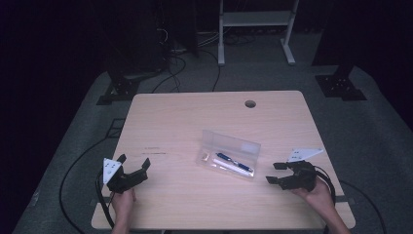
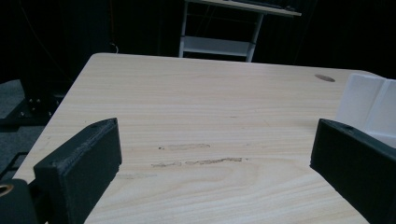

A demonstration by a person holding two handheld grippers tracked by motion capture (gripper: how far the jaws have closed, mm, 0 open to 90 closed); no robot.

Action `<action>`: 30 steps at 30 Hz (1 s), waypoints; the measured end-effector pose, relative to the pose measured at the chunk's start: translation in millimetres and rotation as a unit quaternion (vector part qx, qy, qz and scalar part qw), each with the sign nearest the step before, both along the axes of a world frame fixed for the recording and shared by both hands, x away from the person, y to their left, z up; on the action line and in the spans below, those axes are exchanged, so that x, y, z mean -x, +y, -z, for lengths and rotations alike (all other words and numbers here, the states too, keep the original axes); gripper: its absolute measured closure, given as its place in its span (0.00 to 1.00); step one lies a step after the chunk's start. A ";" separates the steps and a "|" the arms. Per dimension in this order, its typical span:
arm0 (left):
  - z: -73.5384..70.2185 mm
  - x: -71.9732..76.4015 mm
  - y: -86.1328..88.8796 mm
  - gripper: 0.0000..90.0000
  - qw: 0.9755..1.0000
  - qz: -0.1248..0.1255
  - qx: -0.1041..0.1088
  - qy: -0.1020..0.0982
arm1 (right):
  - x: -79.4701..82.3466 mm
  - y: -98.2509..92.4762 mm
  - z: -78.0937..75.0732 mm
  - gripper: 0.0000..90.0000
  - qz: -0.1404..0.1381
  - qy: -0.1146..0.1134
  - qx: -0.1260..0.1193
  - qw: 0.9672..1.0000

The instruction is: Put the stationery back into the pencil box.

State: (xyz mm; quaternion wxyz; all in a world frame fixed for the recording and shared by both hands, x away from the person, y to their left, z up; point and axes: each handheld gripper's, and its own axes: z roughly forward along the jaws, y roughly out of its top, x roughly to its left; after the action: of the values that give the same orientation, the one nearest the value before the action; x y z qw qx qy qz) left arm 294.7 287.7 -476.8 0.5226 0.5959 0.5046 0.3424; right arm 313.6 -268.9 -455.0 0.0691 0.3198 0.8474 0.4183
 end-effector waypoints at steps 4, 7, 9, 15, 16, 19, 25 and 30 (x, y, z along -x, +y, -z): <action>-0.1 0.1 -0.2 0.01 1.000 0.001 -0.001 0.000 | 2.0 -4.7 2.1 0.37 0.005 0.001 -0.002 1.000; 0.0 0.0 -0.3 0.01 1.000 0.001 -0.001 0.000 | 3.9 -7.8 3.2 0.37 0.007 0.002 -0.002 1.000; -0.1 0.1 -0.3 0.01 1.000 0.001 -0.002 0.000 | 4.8 -10.0 3.7 0.37 0.010 0.002 -0.004 1.000; -0.1 0.3 -0.8 0.01 1.000 0.001 -0.002 0.000 | 8.5 -16.8 5.7 0.36 0.017 0.003 -0.006 1.000; -0.1 0.4 -1.0 0.01 1.000 0.001 -0.002 0.000 | 9.2 -17.9 6.3 0.36 0.019 0.003 -0.008 1.000; -0.1 0.5 -1.7 0.01 1.000 0.001 -0.001 0.000 | 11.4 -21.0 7.6 0.36 0.022 0.003 -0.009 1.000; -0.4 0.8 -2.6 0.01 1.000 0.003 -0.002 0.000 | 16.2 -27.8 8.4 0.36 0.028 0.003 -0.012 1.000; -0.6 0.5 -3.0 0.01 1.000 0.004 -0.002 0.001 | 21.1 -33.9 9.5 0.35 0.034 0.002 -0.014 0.999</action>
State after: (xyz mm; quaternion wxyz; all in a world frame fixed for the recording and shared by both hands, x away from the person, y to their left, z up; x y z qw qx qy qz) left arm 294.2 284.7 -476.2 0.5222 0.5991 0.5023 0.3406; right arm 292.5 -302.8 -464.5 0.0770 0.3506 0.8300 0.4269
